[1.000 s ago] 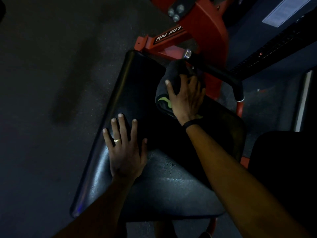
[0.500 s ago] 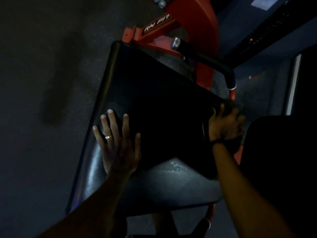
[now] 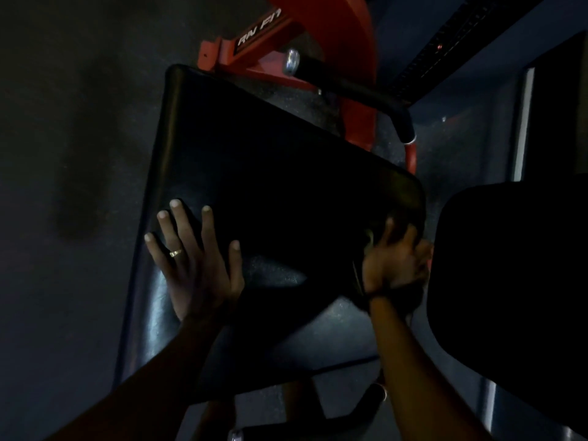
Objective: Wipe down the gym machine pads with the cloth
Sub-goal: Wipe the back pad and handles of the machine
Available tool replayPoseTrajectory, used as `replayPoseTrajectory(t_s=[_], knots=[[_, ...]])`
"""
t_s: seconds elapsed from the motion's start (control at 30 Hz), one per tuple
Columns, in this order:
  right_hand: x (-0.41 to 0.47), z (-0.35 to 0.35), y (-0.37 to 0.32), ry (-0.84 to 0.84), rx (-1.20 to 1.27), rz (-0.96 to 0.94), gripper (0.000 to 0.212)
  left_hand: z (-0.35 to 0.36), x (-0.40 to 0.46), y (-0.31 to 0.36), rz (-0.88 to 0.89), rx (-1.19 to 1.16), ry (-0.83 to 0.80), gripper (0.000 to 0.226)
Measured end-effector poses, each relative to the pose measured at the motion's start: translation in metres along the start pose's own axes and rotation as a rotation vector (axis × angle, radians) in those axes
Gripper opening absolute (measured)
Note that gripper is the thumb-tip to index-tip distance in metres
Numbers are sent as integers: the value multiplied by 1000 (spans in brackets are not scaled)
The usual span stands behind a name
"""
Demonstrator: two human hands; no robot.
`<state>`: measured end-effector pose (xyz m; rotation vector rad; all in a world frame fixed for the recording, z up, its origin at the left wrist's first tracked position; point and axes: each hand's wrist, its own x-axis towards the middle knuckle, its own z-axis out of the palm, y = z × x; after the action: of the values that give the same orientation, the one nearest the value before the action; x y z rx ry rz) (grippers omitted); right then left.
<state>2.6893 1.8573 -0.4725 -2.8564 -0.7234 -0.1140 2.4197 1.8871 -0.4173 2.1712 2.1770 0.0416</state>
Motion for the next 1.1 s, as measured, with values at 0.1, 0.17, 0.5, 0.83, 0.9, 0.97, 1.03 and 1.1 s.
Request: replayPoseTrajectory(t_s=[0.1, 0.17, 0.5, 0.83, 0.9, 0.97, 1.03, 1.1], knots=[[36, 17, -81, -48, 127, 42, 46, 1, -1, 0, 11, 7, 8, 63], [13, 10, -96, 14, 212, -178, 39, 1, 0, 1, 12, -7, 16, 63], [-59, -19, 34, 21, -16, 78, 34, -1, 1, 1, 20, -19, -21, 64], [-157, -60, 32, -260, 147, -547, 37, -3, 2, 2, -6, -28, -39, 66], [-157, -63, 82, -260, 85, -349, 44, -4, 2, 2, -2, -25, -42, 66], [-122, -44, 88, -152, 26, -46, 68, -4, 2, 3, 3, -15, -44, 66], [-72, -18, 45, -5, 20, 189, 57, -3, 2, 4, -3, -15, -57, 66], [-34, 1, -21, 81, 75, 164, 37, -3, 2, 4, -17, -7, -58, 66]])
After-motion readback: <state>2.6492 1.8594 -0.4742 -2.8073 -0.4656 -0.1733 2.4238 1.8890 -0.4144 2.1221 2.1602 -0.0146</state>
